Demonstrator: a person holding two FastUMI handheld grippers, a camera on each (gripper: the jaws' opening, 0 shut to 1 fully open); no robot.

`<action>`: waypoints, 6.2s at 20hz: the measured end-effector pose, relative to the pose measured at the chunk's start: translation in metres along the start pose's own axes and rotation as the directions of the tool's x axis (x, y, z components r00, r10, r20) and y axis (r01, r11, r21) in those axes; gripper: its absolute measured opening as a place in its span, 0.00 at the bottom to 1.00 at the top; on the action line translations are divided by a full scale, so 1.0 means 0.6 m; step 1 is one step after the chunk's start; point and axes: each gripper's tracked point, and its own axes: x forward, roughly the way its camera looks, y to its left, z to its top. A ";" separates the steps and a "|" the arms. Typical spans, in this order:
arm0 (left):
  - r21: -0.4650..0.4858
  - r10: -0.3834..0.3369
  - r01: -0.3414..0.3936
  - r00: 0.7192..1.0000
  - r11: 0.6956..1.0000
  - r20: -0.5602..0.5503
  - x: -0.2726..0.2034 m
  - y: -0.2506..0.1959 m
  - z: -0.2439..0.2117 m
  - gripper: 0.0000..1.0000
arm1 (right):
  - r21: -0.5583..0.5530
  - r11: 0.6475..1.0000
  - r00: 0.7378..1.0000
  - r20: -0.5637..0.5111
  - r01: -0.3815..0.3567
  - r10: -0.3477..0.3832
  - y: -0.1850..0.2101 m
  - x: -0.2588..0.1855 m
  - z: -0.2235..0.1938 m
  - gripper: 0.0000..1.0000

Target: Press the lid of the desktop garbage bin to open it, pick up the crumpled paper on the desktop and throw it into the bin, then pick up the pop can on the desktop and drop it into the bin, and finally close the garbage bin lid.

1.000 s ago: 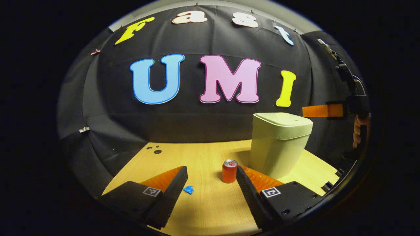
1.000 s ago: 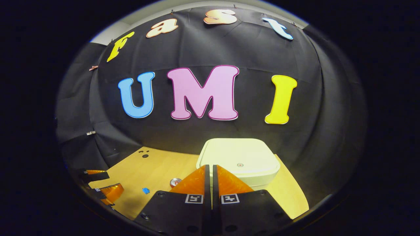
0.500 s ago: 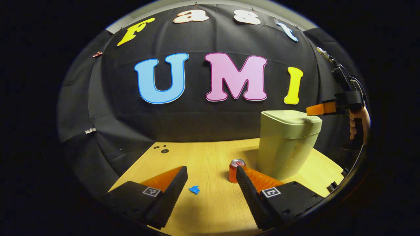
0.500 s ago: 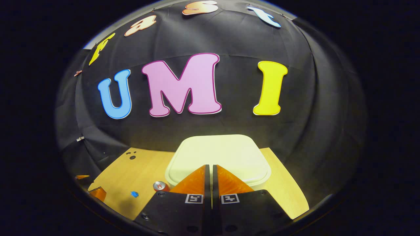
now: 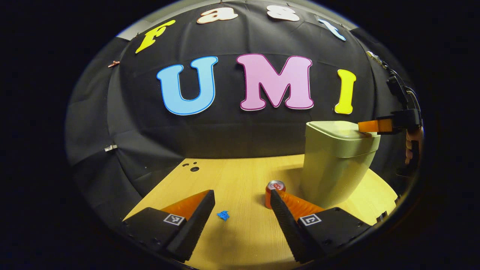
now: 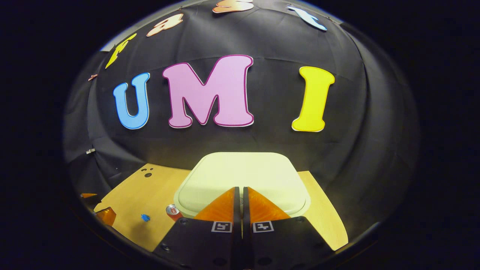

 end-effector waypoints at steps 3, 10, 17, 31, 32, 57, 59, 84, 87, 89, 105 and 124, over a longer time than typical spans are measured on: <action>-0.008 0.004 -0.004 1.000 1.000 -0.011 -0.005 0.001 0.000 0.95 | 0.008 1.000 1.000 -0.001 -0.005 0.005 0.000 0.000 -0.004 0.05; -0.016 -0.069 0.069 0.998 0.997 -0.008 0.004 0.019 -0.008 0.96 | -0.116 0.991 0.998 0.037 0.064 -0.060 -0.001 -0.001 -0.005 0.05; -0.034 -0.083 0.083 0.996 0.996 0.015 -0.013 0.079 -0.023 0.95 | -0.021 0.991 0.990 0.035 0.134 -0.133 -0.003 -0.012 0.007 0.05; -0.065 -0.091 0.093 0.996 0.994 0.020 -0.039 0.193 -0.103 0.96 | 0.024 0.984 0.984 0.020 0.177 -0.177 0.059 -0.127 -0.042 0.05; -0.064 -0.097 0.097 0.995 0.993 0.018 -0.037 0.195 -0.105 0.96 | 0.031 0.983 0.984 0.018 0.179 -0.180 0.062 -0.132 -0.045 0.05; -0.041 -0.220 0.217 0.956 0.975 -0.192 0.204 0.125 -0.254 0.97 | 0.061 0.951 0.940 -0.183 0.303 -0.288 0.051 -0.268 -0.179 1.00; -0.032 -0.225 0.223 0.951 0.974 -0.211 0.223 0.117 -0.270 0.97 | 0.049 0.949 0.934 -0.202 0.311 -0.296 0.051 -0.272 -0.189 1.00; 0.051 -0.297 0.328 0.903 0.943 -0.309 0.276 0.070 -0.352 0.41 | 0.017 0.968 0.916 -0.326 0.251 -0.232 0.138 -0.274 -0.262 0.99; 0.053 -0.303 0.334 0.902 0.941 -0.309 0.276 0.067 -0.351 0.40 | 0.023 0.967 0.917 -0.325 0.253 -0.232 0.134 -0.276 -0.262 0.99; 0.076 -0.303 0.341 0.902 0.937 -0.309 0.277 0.065 -0.348 0.32 | 0.026 0.967 0.919 -0.320 0.253 -0.232 0.131 -0.277 -0.261 1.00; 0.045 -0.348 0.360 0.922 0.932 -0.172 0.184 0.037 -0.164 0.30 | 0.099 0.967 0.930 -0.312 0.236 -0.195 0.089 -0.264 -0.275 0.99; 0.051 -0.516 0.513 0.852 0.857 0.094 0.078 -0.183 0.187 0.29 | 0.178 0.977 0.958 -0.279 0.115 -0.062 0.018 -0.217 -0.272 0.99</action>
